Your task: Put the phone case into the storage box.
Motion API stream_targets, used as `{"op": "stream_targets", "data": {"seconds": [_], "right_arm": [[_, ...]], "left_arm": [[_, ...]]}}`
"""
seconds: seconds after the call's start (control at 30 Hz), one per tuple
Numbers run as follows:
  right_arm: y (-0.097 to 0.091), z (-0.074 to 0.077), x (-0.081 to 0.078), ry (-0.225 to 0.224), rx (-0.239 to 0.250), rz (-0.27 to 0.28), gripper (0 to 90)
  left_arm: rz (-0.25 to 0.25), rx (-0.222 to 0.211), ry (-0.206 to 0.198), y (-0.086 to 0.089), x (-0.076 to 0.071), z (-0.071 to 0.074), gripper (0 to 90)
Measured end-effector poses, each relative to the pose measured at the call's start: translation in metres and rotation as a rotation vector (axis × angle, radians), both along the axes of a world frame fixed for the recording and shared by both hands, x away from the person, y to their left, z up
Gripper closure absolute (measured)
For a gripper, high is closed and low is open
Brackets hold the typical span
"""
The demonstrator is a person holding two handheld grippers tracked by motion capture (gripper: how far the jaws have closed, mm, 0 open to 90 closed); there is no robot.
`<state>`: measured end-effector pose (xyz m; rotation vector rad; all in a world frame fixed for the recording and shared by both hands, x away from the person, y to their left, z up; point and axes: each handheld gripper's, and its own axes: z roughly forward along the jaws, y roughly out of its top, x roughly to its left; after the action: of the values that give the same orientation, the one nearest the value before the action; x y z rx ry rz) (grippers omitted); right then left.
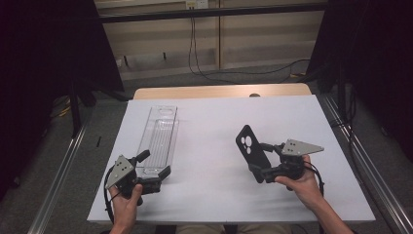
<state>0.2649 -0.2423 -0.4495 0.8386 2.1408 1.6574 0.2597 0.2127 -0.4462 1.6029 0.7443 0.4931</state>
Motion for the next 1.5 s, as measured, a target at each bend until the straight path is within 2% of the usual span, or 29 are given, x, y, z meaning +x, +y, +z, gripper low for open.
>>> {"op": "stream_targets", "data": {"seconds": [0.03,0.07,0.1,0.13,0.23,0.27,0.4,0.43,0.47,0.57,0.6,0.63,0.67,0.73,0.8,0.83,0.9,0.93,1.0,1.03,1.07,1.13,1.23,1.3,1.33,1.37,1.43,1.47,1.5], "right_arm": [[0.0,0.0,0.0,0.0,0.0,0.0,13.8],[0.003,0.0,-0.001,0.002,0.0,0.009,13.8],[0.003,0.0,-0.001,0.002,0.0,0.009,13.8],[0.006,-0.001,-0.001,0.008,-0.002,0.015,13.7],[0.011,-0.001,-0.002,0.008,-0.005,0.032,13.8],[0.012,-0.001,-0.002,0.009,-0.008,0.037,13.8],[0.016,-0.001,-0.004,0.008,-0.008,0.048,13.7],[0.017,-0.001,-0.004,0.005,-0.007,0.046,13.7],[0.017,-0.001,-0.004,0.005,-0.005,0.05,13.7],[0.02,0.0,-0.006,0.0,-0.011,0.061,13.7],[0.02,0.0,-0.006,0.0,-0.01,0.063,13.8],[0.021,0.0,-0.006,0.002,-0.015,0.068,13.7],[0.021,0.0,-0.006,0.002,-0.015,0.068,13.7],[0.022,0.0,-0.006,-0.001,-0.012,0.072,13.7],[0.024,0.001,-0.007,-0.002,-0.009,0.078,13.7],[0.024,0.001,-0.007,-0.003,-0.011,0.084,13.7],[0.026,0.002,-0.007,-0.005,-0.018,0.089,13.7],[0.029,0.004,-0.005,-0.013,-0.021,0.098,13.7],[0.033,0.007,-0.004,-0.015,-0.03,0.103,13.7],[0.034,0.008,-0.004,-0.016,-0.039,0.106,13.7],[0.036,0.009,-0.003,-0.016,-0.042,0.109,13.7],[0.038,0.012,-0.001,-0.021,-0.046,0.116,13.7],[0.041,0.014,0.002,-0.032,-0.06,0.12,13.7],[0.041,0.013,0.003,-0.03,-0.049,0.124,13.7],[0.041,0.013,0.003,-0.03,-0.049,0.124,13.7],[0.042,0.012,0.005,-0.033,-0.049,0.122,13.7],[0.041,0.012,0.007,-0.028,-0.047,0.118,13.7],[0.04,0.012,0.008,-0.031,-0.047,0.118,13.7],[0.041,0.012,0.009,-0.032,-0.044,0.117,13.7]], "left_arm": [[0.0,0.0,0.0,0.0,0.0,0.0,5.8],[-0.016,0.048,-0.009,0.0,0.0,0.0,6.1],[-0.016,0.048,-0.009,0.0,0.0,0.0,6.1],[-0.011,0.015,-0.005,-0.004,0.0,-0.001,6.1],[-0.033,0.032,-0.006,-0.005,0.0,0.0,6.0],[-0.052,0.016,0.0,-0.007,0.0,0.0,5.8],[-0.103,0.028,0.01,-0.01,0.0,0.001,5.1],[-0.108,0.054,0.012,-0.01,0.0,0.002,5.1],[-0.116,0.021,0.013,-0.012,0.0,0.002,5.1],[-0.133,0.018,0.028,-0.017,0.0,0.004,5.0],[-0.164,0.037,0.027,-0.017,0.001,0.004,5.0],[-0.166,0.061,0.019,-0.02,0.001,0.005,4.7],[-0.163,0.059,0.014,-0.023,0.001,0.005,4.4],[-0.203,0.063,0.014,-0.028,0.002,0.007,4.4],[-0.221,0.055,0.007,-0.033,0.002,0.011,4.4],[-0.221,0.027,0.004,-0.037,0.002,0.013,4.1],[-0.229,0.02,0.0,-0.04,0.002,0.015,3.5],[-0.258,0.002,0.009,-0.047,0.004,0.019,2.8],[-0.283,0.017,0.001,-0.052,0.007,0.022,2.6],[-0.309,0.004,0.004,-0.056,0.01,0.023,2.5],[-0.327,0.025,0.008,-0.058,0.012,0.025,2.5],[-0.35,0.028,-0.003,-0.064,0.016,0.027,2.6],[-0.368,-0.008,0.02,-0.072,0.019,0.03,2.5],[-0.381,0.009,-0.015,-0.077,0.02,0.031,2.5],[-0.381,0.009,-0.015,-0.077,0.02,0.031,1.9],[-0.405,0.001,-0.031,-0.082,0.023,0.032,1.9],[-0.401,0.011,-0.035,-0.084,0.024,0.033,0.8],[-0.435,0.006,-0.029,-0.089,0.029,0.035,0.9],[-0.435,0.006,-0.029,-0.089,0.029,0.035,1.1]]}}
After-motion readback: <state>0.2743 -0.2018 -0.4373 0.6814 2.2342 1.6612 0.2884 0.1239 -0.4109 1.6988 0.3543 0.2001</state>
